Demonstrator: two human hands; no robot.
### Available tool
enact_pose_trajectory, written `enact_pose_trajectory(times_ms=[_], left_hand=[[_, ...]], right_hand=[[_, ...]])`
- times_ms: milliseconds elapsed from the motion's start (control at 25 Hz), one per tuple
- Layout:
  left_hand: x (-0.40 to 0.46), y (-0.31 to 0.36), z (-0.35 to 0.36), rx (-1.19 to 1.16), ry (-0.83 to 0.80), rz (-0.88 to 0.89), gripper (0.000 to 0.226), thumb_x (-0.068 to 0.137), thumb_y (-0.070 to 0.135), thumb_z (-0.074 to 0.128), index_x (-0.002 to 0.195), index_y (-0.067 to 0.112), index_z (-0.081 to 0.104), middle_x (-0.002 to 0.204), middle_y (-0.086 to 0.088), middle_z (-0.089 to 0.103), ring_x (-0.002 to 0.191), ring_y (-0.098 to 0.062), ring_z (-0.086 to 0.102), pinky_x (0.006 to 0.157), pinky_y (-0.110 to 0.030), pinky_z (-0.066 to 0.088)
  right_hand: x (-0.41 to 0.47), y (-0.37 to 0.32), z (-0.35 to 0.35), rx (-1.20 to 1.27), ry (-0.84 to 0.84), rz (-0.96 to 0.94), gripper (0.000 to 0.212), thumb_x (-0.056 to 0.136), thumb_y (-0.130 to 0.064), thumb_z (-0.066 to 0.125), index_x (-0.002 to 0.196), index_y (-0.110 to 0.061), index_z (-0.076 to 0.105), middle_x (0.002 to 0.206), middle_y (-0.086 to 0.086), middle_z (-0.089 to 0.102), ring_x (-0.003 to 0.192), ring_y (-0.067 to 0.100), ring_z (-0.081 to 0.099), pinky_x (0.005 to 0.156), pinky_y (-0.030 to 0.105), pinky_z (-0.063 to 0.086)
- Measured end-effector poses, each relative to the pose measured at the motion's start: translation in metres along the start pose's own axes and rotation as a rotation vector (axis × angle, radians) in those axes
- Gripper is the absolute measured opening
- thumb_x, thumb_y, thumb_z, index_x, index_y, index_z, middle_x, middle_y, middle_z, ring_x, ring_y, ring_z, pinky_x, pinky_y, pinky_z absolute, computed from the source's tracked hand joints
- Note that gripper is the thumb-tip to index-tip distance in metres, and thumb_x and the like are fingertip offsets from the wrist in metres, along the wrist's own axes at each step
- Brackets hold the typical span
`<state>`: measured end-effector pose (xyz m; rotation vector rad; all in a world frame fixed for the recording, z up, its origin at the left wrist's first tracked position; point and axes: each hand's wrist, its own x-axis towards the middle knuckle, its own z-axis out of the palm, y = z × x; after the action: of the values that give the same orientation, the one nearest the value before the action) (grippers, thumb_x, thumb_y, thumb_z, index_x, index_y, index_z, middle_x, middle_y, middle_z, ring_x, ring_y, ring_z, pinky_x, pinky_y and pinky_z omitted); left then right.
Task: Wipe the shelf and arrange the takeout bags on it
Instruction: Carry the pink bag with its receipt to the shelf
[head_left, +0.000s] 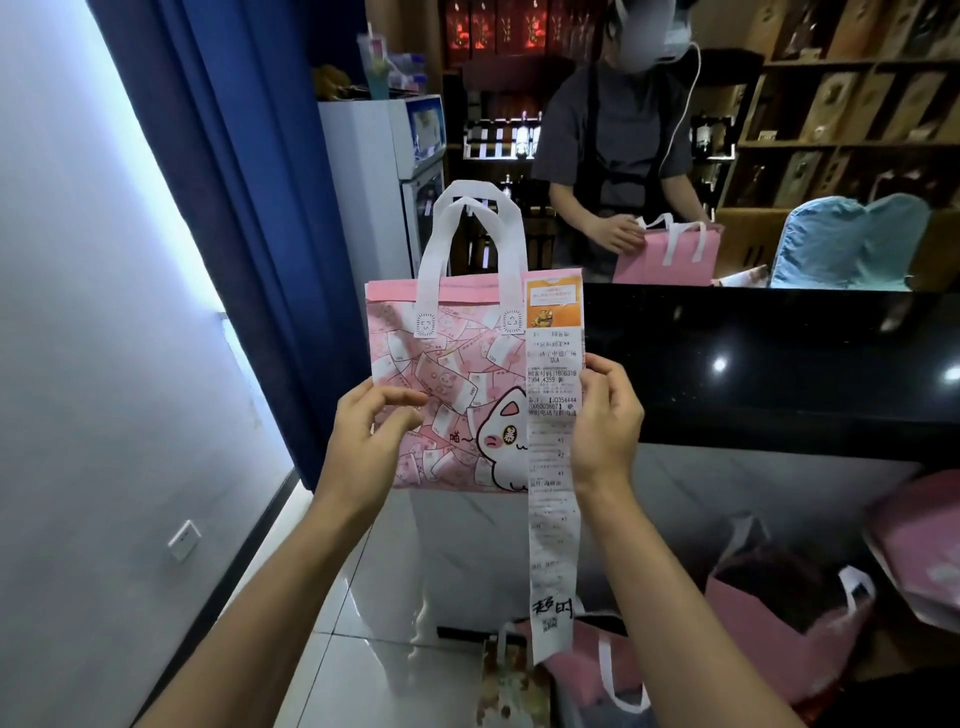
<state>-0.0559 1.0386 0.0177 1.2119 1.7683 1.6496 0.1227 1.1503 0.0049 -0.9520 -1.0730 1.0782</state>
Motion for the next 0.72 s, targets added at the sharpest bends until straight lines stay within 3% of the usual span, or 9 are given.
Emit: enact_pose_trajectory(times_ms=[80, 120, 440, 600, 720], left_hand=[[0.025, -0.006, 0.003, 0.051, -0.004, 0.045, 0.016, 0.09, 0.014, 0.06, 0.091, 0.022, 0.074, 0.134, 0.004, 0.052, 0.121, -0.002, 0.05, 0.09, -0.018, 0.046], [0.036, -0.009, 0.003, 0.056, -0.005, 0.051, 0.017, 0.09, 0.014, 0.06, 0.092, 0.023, 0.074, 0.137, 0.004, 0.05, 0.123, -0.002, 0.049, 0.092, -0.019, 0.045], [0.139, -0.035, -0.005, 0.031, -0.006, 0.097, 0.021, 0.076, 0.032, 0.058, 0.09, 0.034, 0.074, 0.141, 0.007, 0.045, 0.137, -0.013, 0.043, 0.111, -0.047, 0.041], [0.193, -0.051, -0.008, 0.002, -0.037, 0.092, 0.019, 0.076, 0.031, 0.058, 0.087, 0.033, 0.074, 0.139, 0.005, 0.044, 0.136, -0.012, 0.042, 0.112, -0.048, 0.04], [0.227, -0.061, -0.006, 0.006, -0.071, 0.092, 0.019, 0.078, 0.029, 0.058, 0.088, 0.028, 0.073, 0.135, 0.004, 0.043, 0.137, -0.008, 0.038, 0.111, -0.044, 0.041]], right_hand=[[0.021, 0.008, 0.014, -0.009, 0.002, -0.015, 0.026, 0.103, -0.02, 0.045, 0.105, -0.017, 0.071, 0.093, -0.004, 0.075, 0.087, 0.008, 0.071, 0.071, 0.025, 0.058], [0.03, 0.011, 0.021, -0.018, 0.004, -0.019, 0.029, 0.105, -0.021, 0.043, 0.105, -0.017, 0.072, 0.096, -0.005, 0.075, 0.09, 0.007, 0.071, 0.075, 0.026, 0.059], [0.1, 0.036, 0.081, -0.048, -0.012, -0.084, 0.024, 0.102, -0.016, 0.054, 0.112, -0.023, 0.074, 0.105, -0.006, 0.076, 0.1, 0.009, 0.071, 0.084, 0.028, 0.059], [0.127, 0.039, 0.11, -0.071, 0.003, -0.084, 0.024, 0.101, -0.016, 0.057, 0.116, -0.025, 0.074, 0.106, -0.01, 0.076, 0.099, 0.001, 0.07, 0.078, 0.017, 0.056], [0.15, 0.043, 0.124, -0.124, 0.014, -0.068, 0.023, 0.101, -0.019, 0.059, 0.116, -0.028, 0.074, 0.107, -0.014, 0.076, 0.1, -0.002, 0.069, 0.082, 0.019, 0.058]])
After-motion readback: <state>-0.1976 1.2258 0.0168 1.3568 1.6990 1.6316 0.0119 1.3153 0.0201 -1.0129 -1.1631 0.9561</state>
